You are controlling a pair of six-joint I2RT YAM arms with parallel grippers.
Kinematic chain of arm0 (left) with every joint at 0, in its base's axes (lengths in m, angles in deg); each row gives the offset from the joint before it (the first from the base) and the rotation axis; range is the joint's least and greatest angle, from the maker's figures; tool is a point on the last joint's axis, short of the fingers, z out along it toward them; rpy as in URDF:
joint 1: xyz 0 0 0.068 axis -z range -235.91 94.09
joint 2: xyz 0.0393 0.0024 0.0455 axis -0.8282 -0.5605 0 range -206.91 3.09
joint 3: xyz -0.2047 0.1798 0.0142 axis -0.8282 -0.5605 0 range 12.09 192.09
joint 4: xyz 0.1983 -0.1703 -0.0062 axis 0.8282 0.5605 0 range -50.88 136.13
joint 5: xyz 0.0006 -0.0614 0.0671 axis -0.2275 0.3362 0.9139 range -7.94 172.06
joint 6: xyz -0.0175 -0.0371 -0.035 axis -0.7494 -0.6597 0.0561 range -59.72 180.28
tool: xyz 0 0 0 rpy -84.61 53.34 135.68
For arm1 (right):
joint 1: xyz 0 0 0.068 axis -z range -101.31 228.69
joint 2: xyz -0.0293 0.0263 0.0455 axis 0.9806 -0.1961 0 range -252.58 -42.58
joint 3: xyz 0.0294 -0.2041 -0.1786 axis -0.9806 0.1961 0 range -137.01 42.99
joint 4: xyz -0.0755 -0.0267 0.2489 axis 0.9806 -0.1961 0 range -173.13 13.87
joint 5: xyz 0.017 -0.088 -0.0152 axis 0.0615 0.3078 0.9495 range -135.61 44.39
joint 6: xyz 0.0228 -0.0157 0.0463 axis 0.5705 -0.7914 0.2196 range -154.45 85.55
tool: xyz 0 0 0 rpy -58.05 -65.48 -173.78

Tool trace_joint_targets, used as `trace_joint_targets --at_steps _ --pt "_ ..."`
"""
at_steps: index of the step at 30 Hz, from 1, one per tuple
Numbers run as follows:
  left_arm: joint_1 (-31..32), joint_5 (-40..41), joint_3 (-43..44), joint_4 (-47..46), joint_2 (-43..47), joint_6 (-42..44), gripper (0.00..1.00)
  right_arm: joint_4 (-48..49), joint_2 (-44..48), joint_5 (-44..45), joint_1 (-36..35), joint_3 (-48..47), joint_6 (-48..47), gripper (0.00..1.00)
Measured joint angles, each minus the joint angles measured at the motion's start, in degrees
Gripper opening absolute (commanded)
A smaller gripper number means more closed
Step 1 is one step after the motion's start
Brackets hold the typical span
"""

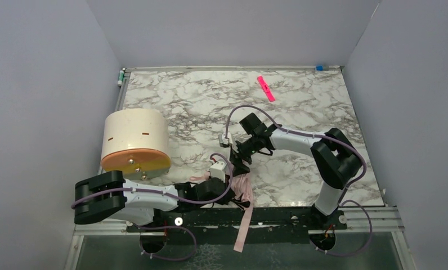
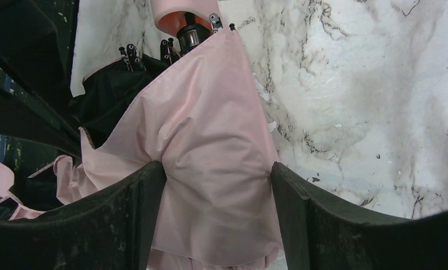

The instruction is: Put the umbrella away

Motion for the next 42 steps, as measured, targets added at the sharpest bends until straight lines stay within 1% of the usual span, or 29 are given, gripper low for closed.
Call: trace_joint_targets --at_steps 3,6,9,11,14,15,17,19,20,22,24,26,28,29,32,34,36,38,40,42 --pt "0.0 -0.3 -0.7 0.1 1.4 0.6 0.17 0.7 0.0 1.6 -0.2 0.4 0.0 0.72" --pt "0.1 -1.3 -1.1 0.5 3.7 2.0 0.22 2.3 0.1 2.3 -0.2 1.4 0.0 0.63" --pt "0.2 -3.1 -1.2 0.5 6.0 3.7 0.3 4.8 0.7 3.3 -0.3 2.9 0.6 0.58" --pt "0.6 -5.1 -1.2 0.8 7.6 4.9 0.39 6.6 1.2 4.0 -0.3 4.0 1.3 0.56" --pt "1.4 -7.3 -1.1 3.5 12.0 6.3 0.56 9.2 2.3 5.2 -0.3 5.7 2.4 0.54" --pt "1.6 -7.3 -1.0 5.1 14.4 6.6 0.59 10.3 2.8 5.8 -0.3 6.6 2.9 0.53" --pt "1.6 -6.5 -0.2 10.7 21.9 6.9 0.62 12.7 4.3 7.6 -0.3 8.4 3.7 0.5" --pt "1.6 -3.8 2.1 16.4 28.7 7.4 0.64 15.1 5.6 9.7 -0.3 10.1 4.4 0.48" --pt "1.6 -2.2 3.8 18.8 31.3 7.9 0.67 16.2 6.2 10.9 -0.3 10.9 4.7 0.47" --pt "1.0 1.3 8.5 24.0 34.4 9.9 0.75 18.4 7.1 13.2 -0.3 12.1 4.8 0.45" --pt "-0.3 4.7 13.6 28.3 34.9 12.4 0.77 21.1 8.0 16.1 -0.2 13.3 5.0 0.44" --pt "-3.7 6.6 18.7 31.6 33.2 15.8 0.77 24.1 8.7 19.1 -0.2 14.5 5.0 0.42" --pt "-8.7 6.7 22.0 33.1 30.4 19.6 0.78 26.9 9.4 21.9 -0.1 15.9 4.6 0.41" --pt "-12.9 5.9 23.8 33.6 27.9 22.0 0.79 28.3 9.8 23.1 0.0 16.6 4.1 0.41" --pt "-22.1 2.6 25.9 33.8 22.7 27.6 0.81 31.6 11.1 25.3 0.2 18.9 2.5 0.37" --pt "-28.5 -0.9 26.6 33.5 19.0 31.1 0.82 33.1 12.1 26.3 0.3 20.4 1.2 0.35" --pt "-33.3 -4.6 27.4 32.9 16.1 34.3 0.82 34.2 12.9 26.9 0.3 21.6 0.1 0.33" --pt "-39.2 -11.1 28.8 31.2 11.8 38.2 0.83 35.2 13.7 27.4 0.3 22.7 -1.1 0.32" --pt "-43.2 -15.8 30.1 29.4 8.1 41.5 0.86 35.8 14.8 27.9 0.3 23.9 -2.3 0.32" --pt "-45.5 -20.9 30.5 26.9 4.7 45.4 0.88 36.4 15.7 28.1 0.4 25.0 -3.5 0.31"
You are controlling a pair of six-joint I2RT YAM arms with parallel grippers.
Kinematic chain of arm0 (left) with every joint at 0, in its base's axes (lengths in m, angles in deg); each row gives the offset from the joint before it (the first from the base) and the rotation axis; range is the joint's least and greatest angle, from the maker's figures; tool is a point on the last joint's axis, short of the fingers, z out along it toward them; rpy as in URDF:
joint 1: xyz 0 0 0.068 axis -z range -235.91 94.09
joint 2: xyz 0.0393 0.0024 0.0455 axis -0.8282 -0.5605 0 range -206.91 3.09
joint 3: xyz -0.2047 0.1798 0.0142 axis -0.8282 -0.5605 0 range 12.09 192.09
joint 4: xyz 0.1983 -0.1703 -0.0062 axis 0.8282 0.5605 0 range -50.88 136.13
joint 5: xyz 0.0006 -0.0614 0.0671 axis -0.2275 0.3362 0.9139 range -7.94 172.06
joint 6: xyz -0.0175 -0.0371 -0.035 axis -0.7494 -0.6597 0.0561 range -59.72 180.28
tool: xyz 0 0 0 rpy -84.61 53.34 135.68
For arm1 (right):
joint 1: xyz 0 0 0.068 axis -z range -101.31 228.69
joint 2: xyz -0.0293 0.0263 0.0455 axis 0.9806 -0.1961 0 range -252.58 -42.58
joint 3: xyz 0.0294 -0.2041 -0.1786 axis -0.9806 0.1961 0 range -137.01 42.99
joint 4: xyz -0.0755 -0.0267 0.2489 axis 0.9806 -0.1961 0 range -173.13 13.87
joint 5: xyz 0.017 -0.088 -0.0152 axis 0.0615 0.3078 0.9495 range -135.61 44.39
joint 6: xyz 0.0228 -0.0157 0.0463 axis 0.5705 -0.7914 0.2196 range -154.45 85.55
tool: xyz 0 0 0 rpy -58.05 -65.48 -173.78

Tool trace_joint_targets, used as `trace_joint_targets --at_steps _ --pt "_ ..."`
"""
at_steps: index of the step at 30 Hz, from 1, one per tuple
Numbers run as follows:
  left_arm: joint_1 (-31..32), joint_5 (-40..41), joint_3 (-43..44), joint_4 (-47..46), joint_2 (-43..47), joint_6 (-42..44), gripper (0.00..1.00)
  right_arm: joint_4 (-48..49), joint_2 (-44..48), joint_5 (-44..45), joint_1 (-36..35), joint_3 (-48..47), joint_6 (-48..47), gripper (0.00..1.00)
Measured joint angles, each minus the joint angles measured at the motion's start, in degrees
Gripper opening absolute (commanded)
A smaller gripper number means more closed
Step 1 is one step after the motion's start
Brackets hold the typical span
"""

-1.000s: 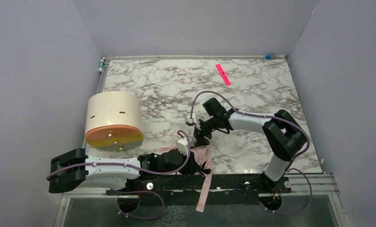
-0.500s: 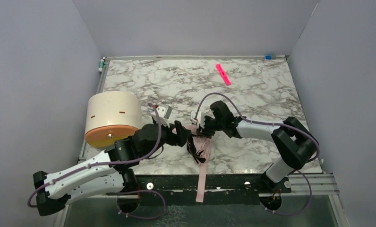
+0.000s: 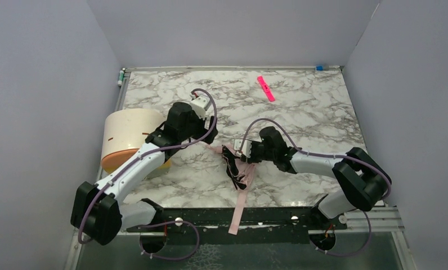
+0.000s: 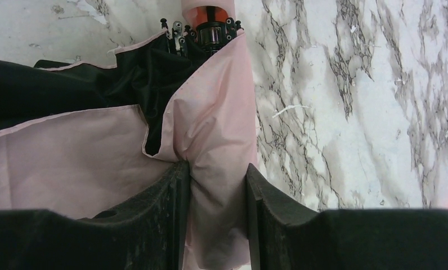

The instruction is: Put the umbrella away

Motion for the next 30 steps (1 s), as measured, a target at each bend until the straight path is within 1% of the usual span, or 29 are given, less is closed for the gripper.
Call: trace_joint_targets --at_steps 1,4,5,8,12,16,21,28,30 --pt "-0.4 -2.2 0.1 -0.9 -1.2 1.6 0.89 0.4 0.4 0.0 0.1 0.5 -0.4 0.31" --pt "-0.7 -13.0 0.3 -4.0 -4.9 8.6 0.91 1.8 1.0 -0.1 0.2 1.8 -1.4 0.31" --pt "-0.7 -14.7 0.5 -4.3 -6.8 9.7 0.91 2.2 1.1 -0.1 0.2 2.0 -1.5 0.31" --pt "-0.7 -25.0 2.4 -4.7 -11.9 14.5 0.91 2.5 1.1 -0.3 0.2 2.2 -1.9 0.31" --pt "-0.7 -32.7 7.6 -2.6 -19.1 20.2 0.91 2.8 1.1 -0.5 0.2 2.3 -2.1 0.31" --pt "-0.7 -36.9 12.7 0.9 -26.1 24.8 0.89 2.7 1.2 -0.6 0.2 2.3 -2.1 0.31" --pt "-0.6 -40.5 16.8 5.2 -33.1 28.0 0.85 2.7 1.3 -0.7 0.2 2.3 -2.1 0.31" --pt "0.3 -42.2 20.3 11.5 -40.7 32.1 0.84 2.3 1.7 -1.2 0.2 2.4 -2.1 0.32" --pt "0.9 -42.1 20.7 13.1 -41.9 33.1 0.8 2.2 1.8 -1.3 0.2 2.3 -2.2 0.32"
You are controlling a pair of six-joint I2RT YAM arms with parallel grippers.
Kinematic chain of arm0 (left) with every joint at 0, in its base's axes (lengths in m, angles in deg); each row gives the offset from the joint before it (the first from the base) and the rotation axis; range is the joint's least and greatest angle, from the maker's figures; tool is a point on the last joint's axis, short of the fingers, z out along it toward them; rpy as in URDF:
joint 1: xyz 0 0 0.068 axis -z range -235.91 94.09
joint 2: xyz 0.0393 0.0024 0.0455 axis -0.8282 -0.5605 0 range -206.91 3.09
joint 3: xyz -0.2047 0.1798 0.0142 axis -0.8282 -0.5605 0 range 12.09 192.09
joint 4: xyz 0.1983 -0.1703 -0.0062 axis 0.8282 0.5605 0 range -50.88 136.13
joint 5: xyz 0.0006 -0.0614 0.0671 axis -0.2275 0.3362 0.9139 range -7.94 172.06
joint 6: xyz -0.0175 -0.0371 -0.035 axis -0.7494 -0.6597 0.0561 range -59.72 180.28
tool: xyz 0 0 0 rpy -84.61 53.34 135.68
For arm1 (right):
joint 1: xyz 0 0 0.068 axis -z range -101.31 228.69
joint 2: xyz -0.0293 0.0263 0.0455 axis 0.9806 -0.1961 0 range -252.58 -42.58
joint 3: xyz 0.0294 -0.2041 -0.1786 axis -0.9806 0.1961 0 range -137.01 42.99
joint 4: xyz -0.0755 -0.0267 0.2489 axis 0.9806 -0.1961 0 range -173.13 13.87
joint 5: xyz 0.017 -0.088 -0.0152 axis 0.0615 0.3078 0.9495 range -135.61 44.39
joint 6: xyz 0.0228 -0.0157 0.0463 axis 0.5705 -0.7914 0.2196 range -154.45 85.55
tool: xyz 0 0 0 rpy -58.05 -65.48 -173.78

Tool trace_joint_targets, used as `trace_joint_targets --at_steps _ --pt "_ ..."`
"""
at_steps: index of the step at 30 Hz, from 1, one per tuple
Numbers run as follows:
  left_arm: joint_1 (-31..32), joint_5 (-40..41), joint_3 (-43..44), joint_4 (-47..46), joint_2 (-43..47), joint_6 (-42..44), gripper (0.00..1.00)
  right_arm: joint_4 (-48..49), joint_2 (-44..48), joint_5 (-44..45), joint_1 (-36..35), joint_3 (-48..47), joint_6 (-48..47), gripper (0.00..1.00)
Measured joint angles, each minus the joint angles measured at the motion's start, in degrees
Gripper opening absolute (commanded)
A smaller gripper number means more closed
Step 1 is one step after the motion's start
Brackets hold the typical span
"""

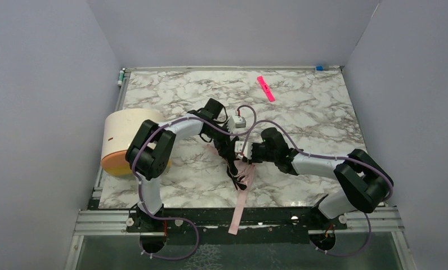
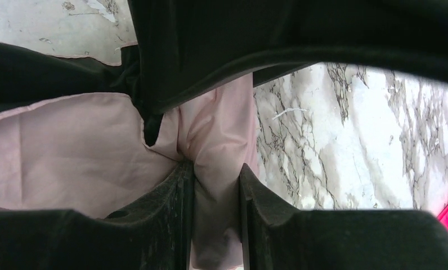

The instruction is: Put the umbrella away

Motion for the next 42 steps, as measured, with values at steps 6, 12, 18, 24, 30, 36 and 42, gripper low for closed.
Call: trace_joint_targets --at_steps 6,12,18,24,30,36,42 --pt "2.2 1.9 1.7 2.8 -2.4 3.0 0.7 -0.4 0.3 -0.5 0.0 0.0 -0.2 0.32" --pt "4.4 5.7 2.0 3.4 -2.6 6.1 0.31 -1.3 0.9 -1.2 0.0 0.2 -0.1 0.34" --pt "5.4 8.1 2.2 4.2 -2.6 7.3 0.04 -2.7 2.8 -2.2 0.0 0.4 1.0 0.55" --pt "6.3 10.3 1.9 4.0 -1.9 7.6 0.0 -4.0 12.3 -4.1 0.0 2.1 6.1 0.62" --pt "7.4 13.9 -1.5 0.5 1.2 8.5 0.0 -6.3 28.7 -5.6 0.0 4.3 20.1 0.61" --pt "7.5 17.9 -6.1 -5.2 4.4 8.4 0.0 -10.0 39.9 -1.0 0.0 4.7 42.6 0.62" --pt "7.7 22.0 -11.8 -12.4 8.1 8.5 0.0 -16.6 44.9 11.4 0.0 4.7 63.8 0.64"
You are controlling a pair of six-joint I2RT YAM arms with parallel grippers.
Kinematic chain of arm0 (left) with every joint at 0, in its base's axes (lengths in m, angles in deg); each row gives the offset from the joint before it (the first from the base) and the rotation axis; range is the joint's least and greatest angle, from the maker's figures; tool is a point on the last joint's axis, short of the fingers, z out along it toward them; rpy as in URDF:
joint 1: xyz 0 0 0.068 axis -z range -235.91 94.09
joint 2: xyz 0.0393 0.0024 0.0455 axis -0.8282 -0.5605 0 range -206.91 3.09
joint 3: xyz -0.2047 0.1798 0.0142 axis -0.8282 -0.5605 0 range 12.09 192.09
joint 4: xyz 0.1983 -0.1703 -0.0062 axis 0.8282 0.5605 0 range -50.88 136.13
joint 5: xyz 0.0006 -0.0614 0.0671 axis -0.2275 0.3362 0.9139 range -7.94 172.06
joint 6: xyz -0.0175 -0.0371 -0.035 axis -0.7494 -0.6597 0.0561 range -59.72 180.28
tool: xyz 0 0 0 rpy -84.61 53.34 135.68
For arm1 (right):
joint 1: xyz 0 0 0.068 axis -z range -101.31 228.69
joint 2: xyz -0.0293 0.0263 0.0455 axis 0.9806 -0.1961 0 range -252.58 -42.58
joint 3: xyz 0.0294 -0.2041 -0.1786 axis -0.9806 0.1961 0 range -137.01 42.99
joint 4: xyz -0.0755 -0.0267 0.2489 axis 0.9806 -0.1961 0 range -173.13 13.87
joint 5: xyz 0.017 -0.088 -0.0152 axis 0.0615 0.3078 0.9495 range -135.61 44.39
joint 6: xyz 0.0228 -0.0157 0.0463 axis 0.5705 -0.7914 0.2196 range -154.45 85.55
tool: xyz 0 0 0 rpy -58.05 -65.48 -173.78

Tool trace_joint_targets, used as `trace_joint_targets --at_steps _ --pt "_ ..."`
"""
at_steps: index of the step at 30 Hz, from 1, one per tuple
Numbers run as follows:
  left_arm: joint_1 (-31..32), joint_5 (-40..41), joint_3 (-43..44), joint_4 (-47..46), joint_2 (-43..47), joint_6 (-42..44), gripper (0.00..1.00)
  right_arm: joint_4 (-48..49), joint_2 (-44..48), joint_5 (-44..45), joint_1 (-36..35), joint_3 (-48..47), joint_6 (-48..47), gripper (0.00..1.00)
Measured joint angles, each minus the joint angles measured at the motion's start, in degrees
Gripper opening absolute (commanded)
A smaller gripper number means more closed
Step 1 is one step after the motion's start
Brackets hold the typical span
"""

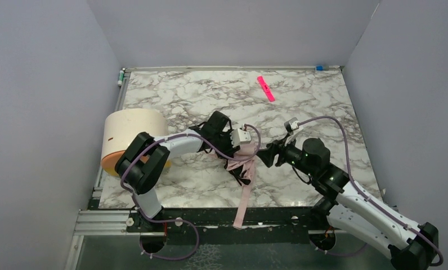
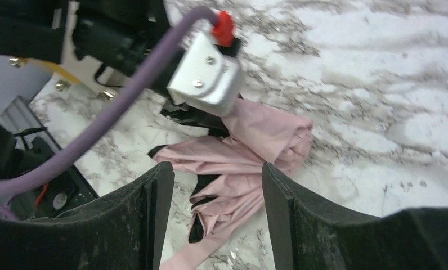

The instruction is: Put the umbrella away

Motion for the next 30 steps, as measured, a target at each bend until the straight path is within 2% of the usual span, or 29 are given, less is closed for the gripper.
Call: trace_joint_targets --at_steps 3,7,14,22,30 --pt "0.6 2.6 -2.7 -3.4 1.7 0.4 0.0 -5.2 -1.9 4.3 0.0 -1.8 3.9 0.66" --pt "1.9 5.9 -6.4 -8.2 3.9 1.6 0.0 -11.1 -9.5 8.7 1.0 -7.5 5.6 0.73" --pt "3.3 9.4 -9.4 -13.1 5.2 3.1 0.0 -13.1 -26.9 5.9 5.4 -17.0 -3.4 0.76" --pt "5.6 13.2 -12.1 -17.6 6.0 6.3 0.0 -13.6 -38.3 -11.8 14.0 -23.1 -20.1 0.75" --pt "9.8 21.0 -15.8 -24.8 6.4 9.7 0.0 -17.6 -49.1 -26.9 14.2 -29.8 -37.2 0.75"
